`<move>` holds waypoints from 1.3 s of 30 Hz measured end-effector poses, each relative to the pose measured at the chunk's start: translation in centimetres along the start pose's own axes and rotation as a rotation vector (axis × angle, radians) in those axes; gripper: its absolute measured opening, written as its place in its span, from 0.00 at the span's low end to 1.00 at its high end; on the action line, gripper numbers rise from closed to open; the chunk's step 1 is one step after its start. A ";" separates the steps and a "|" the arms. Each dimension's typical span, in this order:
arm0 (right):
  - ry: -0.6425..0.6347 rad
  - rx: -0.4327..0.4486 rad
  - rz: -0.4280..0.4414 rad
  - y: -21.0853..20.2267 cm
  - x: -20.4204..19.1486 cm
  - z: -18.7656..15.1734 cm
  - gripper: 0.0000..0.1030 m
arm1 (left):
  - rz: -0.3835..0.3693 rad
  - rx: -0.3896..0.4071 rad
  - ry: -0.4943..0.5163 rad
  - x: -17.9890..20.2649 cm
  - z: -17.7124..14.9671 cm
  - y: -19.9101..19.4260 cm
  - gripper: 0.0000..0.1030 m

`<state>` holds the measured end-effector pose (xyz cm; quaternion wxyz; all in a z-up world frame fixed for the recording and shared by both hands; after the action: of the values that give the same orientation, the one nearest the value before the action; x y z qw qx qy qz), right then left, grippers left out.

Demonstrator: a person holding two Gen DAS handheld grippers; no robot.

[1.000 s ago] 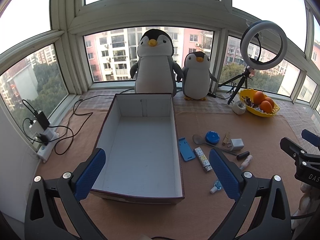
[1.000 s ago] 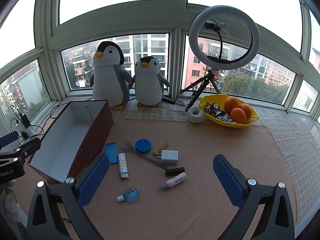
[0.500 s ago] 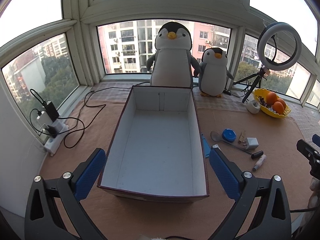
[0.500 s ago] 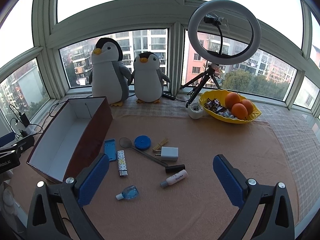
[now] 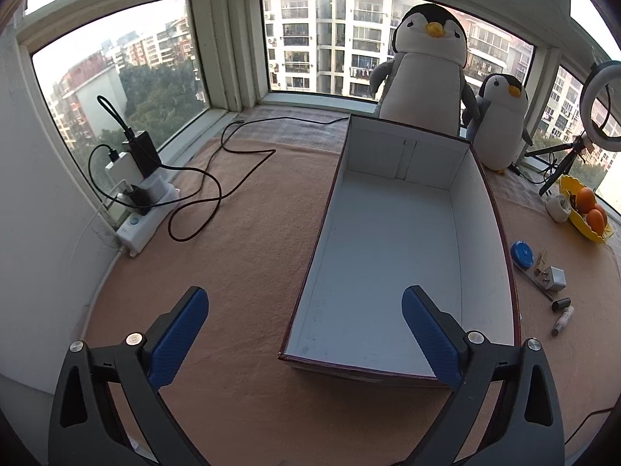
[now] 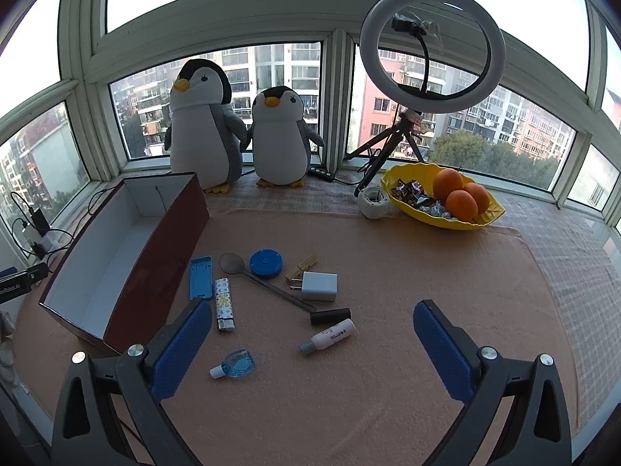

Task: Organize rigid objects
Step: 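Rest the left tool on the box wall while moving the right tool toward the items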

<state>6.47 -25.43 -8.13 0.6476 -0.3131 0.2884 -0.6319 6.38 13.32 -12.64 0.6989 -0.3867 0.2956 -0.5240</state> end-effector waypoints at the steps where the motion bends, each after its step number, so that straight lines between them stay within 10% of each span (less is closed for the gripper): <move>1: 0.002 -0.004 -0.002 0.1 0.2 -0.1 0.99 | -0.002 -0.012 -0.010 -0.3 -0.1 0.5 0.93; 29: 0.099 -0.176 0.040 5.3 6.7 -2.6 0.99 | 0.008 -0.113 -0.014 -0.9 -0.8 6.2 0.18; 39: 0.109 -0.293 0.107 9.0 5.9 -4.7 0.94 | -0.006 -0.105 -0.016 -0.6 -1.0 6.3 0.09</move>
<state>8.81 -31.44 -17.96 0.6111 -0.3539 0.4283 -0.5638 8.58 14.65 -18.46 0.6783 -0.4279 0.3159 -0.5070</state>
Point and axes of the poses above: each gripper's, at about its wrist camera, not at the fingertips, and y roughly the way its jaws point, x to its right, z to its top, the point moved 7 cm from there along y, roughly the way its jaws point, and after that the axes turned 6 degrees about -x, right-handed, at the moved point
